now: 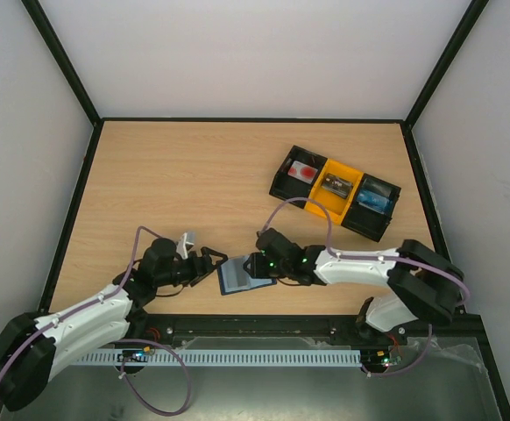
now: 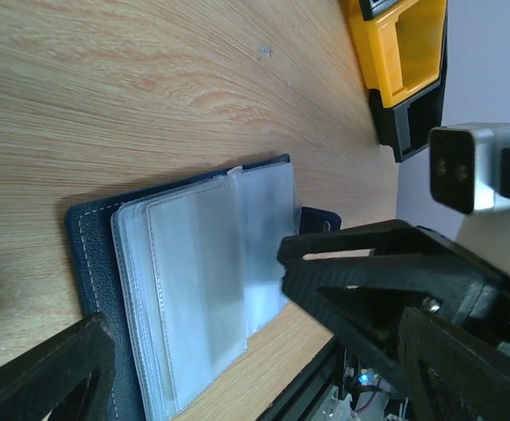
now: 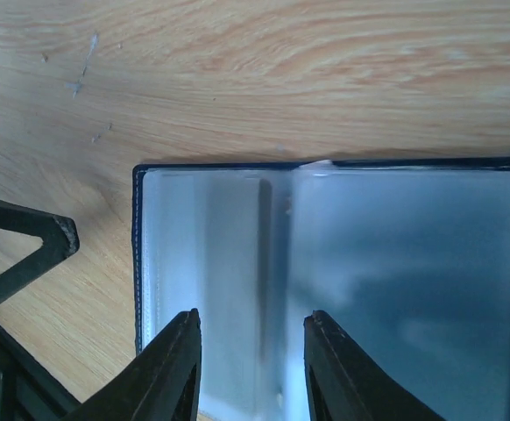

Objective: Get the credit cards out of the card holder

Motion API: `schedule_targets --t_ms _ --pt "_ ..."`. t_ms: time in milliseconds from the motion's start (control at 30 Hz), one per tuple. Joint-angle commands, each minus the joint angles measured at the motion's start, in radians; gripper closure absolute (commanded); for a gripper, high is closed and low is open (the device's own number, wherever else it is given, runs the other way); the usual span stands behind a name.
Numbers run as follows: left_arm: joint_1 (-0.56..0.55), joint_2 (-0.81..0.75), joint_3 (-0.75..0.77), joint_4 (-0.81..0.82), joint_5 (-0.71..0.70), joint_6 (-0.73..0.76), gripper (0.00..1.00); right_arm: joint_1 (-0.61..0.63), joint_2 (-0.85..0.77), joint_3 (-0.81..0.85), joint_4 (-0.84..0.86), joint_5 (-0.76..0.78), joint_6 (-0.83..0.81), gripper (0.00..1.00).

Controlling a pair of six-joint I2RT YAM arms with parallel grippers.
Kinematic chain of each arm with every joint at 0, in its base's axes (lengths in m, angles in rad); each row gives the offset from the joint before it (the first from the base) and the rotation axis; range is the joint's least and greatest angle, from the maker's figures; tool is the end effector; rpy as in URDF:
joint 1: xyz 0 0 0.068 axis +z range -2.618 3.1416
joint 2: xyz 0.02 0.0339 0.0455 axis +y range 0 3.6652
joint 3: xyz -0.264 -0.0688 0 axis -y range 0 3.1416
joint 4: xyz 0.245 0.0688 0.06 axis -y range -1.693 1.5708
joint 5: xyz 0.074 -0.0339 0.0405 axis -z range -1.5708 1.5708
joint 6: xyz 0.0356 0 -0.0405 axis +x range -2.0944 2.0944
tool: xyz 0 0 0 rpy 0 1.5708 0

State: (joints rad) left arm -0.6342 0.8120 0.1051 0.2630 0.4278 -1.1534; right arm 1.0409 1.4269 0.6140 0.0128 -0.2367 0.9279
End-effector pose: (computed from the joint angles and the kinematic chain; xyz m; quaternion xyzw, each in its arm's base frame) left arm 0.1199 -0.1065 0.1459 -0.1025 0.8276 -0.5192 0.1871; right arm 0.1292 0.2370 0.1602 -0.0963 0.9162 0.3714 0.1154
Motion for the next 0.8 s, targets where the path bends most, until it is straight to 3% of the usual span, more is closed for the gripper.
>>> schedule_targets --t_ms 0,433,767 --pt "-0.001 -0.023 -0.017 -0.026 -0.008 -0.014 0.11 0.036 0.069 0.052 0.043 0.036 0.001 0.67" --pt "-0.001 -0.005 -0.032 0.01 0.012 -0.028 0.12 0.053 0.154 0.043 0.051 0.068 0.007 0.71" --pt "-0.002 0.052 -0.021 0.089 0.059 -0.029 0.13 0.053 0.171 -0.06 0.208 0.066 0.077 0.94"
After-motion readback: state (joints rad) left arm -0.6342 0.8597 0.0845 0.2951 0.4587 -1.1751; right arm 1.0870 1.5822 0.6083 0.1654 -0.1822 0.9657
